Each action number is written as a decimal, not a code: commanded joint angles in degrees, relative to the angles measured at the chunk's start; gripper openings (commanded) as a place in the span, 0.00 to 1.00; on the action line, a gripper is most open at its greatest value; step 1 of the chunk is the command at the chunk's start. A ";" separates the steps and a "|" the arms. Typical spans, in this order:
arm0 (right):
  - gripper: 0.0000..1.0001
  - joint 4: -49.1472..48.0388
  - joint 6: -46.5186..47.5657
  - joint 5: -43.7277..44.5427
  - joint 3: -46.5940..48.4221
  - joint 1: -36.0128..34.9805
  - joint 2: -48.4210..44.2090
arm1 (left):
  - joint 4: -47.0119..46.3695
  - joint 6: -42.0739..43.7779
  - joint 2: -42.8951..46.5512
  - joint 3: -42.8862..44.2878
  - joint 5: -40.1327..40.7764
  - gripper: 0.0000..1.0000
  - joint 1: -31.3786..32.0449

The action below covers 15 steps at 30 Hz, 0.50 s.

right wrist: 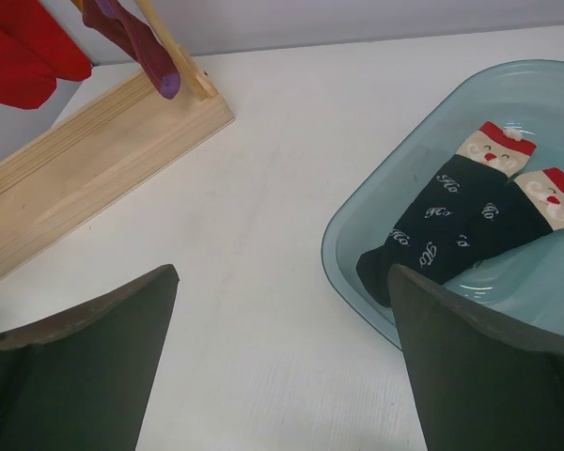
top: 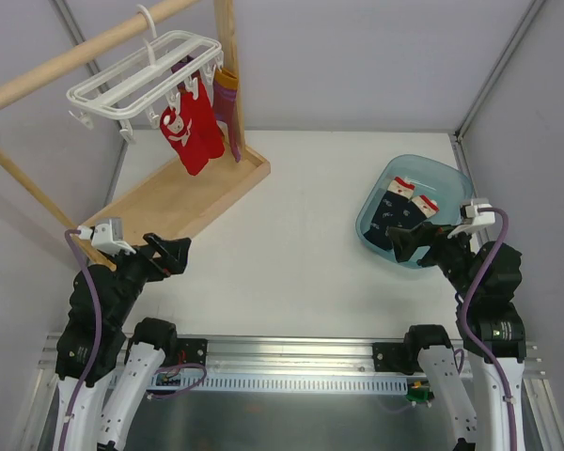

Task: Clip the socks to the hanger
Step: Open the clamp at the hanger.

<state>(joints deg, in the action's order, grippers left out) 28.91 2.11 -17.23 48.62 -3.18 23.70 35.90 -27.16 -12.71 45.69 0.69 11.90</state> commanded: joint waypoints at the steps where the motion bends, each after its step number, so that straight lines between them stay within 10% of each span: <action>1: 1.00 -1.57 -0.26 -0.08 1.13 0.19 0.03 | -0.74 1.32 -0.30 1.15 0.28 0.99 -0.30; 15: 1.00 -13.32 -6.82 -16.49 -1.68 -0.24 4.14 | 1.45 0.27 -20.11 12.11 3.54 0.99 -0.30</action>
<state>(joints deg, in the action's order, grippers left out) 25.87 0.27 -23.44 47.92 -3.20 24.45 37.93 -26.02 -25.71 51.29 2.48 11.90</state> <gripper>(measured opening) 0.996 0.992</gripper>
